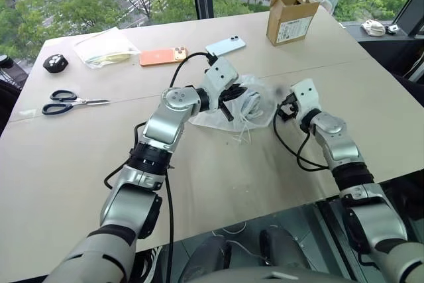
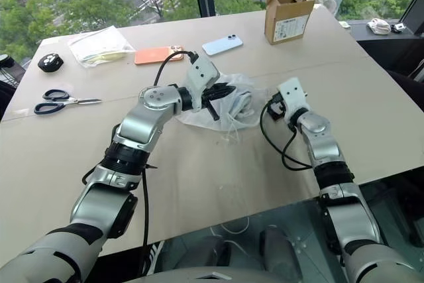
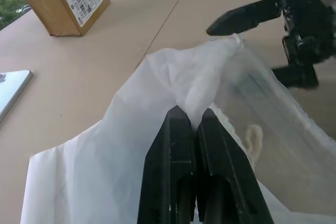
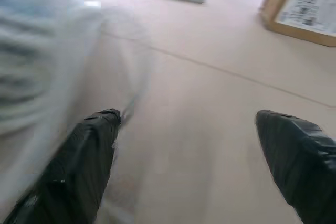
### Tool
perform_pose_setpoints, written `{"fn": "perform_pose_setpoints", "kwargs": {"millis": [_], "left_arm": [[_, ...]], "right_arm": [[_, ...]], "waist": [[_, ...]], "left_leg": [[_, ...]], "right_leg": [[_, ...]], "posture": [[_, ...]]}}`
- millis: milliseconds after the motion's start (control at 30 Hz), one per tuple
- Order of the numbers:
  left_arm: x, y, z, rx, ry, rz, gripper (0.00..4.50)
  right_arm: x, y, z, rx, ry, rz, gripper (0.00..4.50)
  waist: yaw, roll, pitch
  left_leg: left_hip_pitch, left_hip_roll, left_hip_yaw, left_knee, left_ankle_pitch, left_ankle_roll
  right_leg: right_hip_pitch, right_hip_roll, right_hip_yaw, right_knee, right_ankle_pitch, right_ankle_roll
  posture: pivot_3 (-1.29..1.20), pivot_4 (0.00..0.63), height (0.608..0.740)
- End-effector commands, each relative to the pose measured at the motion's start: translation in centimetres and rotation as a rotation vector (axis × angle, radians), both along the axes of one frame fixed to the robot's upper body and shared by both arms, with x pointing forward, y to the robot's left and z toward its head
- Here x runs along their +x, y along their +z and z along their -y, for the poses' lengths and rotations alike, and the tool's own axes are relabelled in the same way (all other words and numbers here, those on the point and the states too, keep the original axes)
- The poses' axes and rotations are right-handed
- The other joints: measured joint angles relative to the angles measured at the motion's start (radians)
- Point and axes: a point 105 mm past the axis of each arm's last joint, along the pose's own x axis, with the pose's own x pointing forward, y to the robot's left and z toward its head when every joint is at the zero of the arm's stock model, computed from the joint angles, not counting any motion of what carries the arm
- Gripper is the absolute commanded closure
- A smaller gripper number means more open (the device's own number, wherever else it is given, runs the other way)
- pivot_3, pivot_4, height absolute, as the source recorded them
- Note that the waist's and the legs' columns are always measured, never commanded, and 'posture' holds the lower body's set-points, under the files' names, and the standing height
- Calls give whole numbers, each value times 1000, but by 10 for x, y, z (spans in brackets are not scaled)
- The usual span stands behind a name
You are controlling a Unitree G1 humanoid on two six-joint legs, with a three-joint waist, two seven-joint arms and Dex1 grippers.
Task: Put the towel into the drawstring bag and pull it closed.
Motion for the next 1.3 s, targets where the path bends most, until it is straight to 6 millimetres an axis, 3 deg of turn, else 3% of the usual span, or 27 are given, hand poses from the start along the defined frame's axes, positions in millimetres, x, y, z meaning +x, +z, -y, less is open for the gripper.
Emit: {"fn": "perform_pose_setpoints", "kwargs": {"millis": [33, 100, 133, 233, 633, 733, 833, 900, 1000, 1100, 1200, 1300], "left_arm": [[-2, 16, -1, -13, -2, 64, 4500], [-1, 16, -3, -15, 5, 64, 4500], [0, 16, -3, -16, 6, 64, 4500], [-1, 13, -1, -15, 1, 58, 4500], [-2, 9, 2, -28, -18, 12, 4500], [-7, 16, 3, -61, -61, 9, 3683], [2, 39, -5, -114, 5, 91, 2295], [-2, 65, -11, -241, -7, 96, 1446], [-16, 84, -24, -379, -51, 44, 1446], [-39, 68, -40, -361, -99, -56, 1446], [-64, 25, -62, -198, -92, -183, 1446], [-86, -6, -70, -78, -108, -263, 1446]], "right_arm": [[0, 18, 8, 46, -24, 83, 2180], [-3, 20, 13, 56, -41, 102, 2787], [-5, 21, 16, 63, -50, 111, 3535], [-12, 26, 21, 69, -58, 130, 4389], [-25, 47, 25, 102, -99, 182, 4389], [-25, 49, 24, 105, -102, 182, 4500], [-24, 50, 22, 108, -99, 182, 4500], [-23, 52, 22, 107, -99, 183, 4500], [-23, 53, 23, 107, -102, 186, 4500], [-23, 52, 22, 106, -101, 187, 4500], [-22, 52, 20, 108, -97, 184, 4500], [-21, 51, 17, 111, -88, 181, 4500]], "waist": [[-3, 0, 0], [-5, 0, 0], [-5, 0, 0], [-4, 0, 0], [-3, 0, 0], [-3, 0, 0], [-3, 0, 0], [-3, 0, 0], [-5, 0, 0], [-14, 1, 0], [-29, 1, 0], [-28, 2, 0]], "left_leg": [[0, 0, 1, 1, 0, 0], [0, 0, 1, 2, 0, 0], [0, 0, 1, 2, 0, 0], [0, 0, 0, 2, 0, 0], [0, 0, 0, 3, 0, 0], [0, 0, 0, 3, 0, 0], [0, 0, 0, 3, 0, 0], [0, 0, 0, 3, 0, 0], [0, 0, 1, 3, 0, 0], [0, 0, 1, 3, 0, 0], [1, 0, 1, 2, 0, 0], [4, 0, 0, -8, 0, 0]], "right_leg": [[0, 0, 0, 0, 0, 0], [0, 0, 1, 0, 0, 0], [0, 0, 1, 0, 0, 0], [0, 0, 1, 1, 0, 0], [0, 0, 1, 3, 0, 0], [0, 0, 1, 3, 0, 0], [0, 0, 1, 3, 0, 0], [0, 0, 1, 3, 0, 0], [-1, 0, 1, 3, 0, 0], [-1, 0, 2, 4, 0, 0], [-1, 1, 3, 4, 0, 0], [-1, 1, 2, 1, 0, 0]], "posture": [[0, 150, 740], [0, 150, 740], [0, 150, 740], [0, 150, 740], [0, 150, 740], [0, 150, 740], [0, 150, 740], [0, 150, 740], [0, 150, 740], [0, 150, 740], [0, 150, 740], [0, 150, 740]]}}
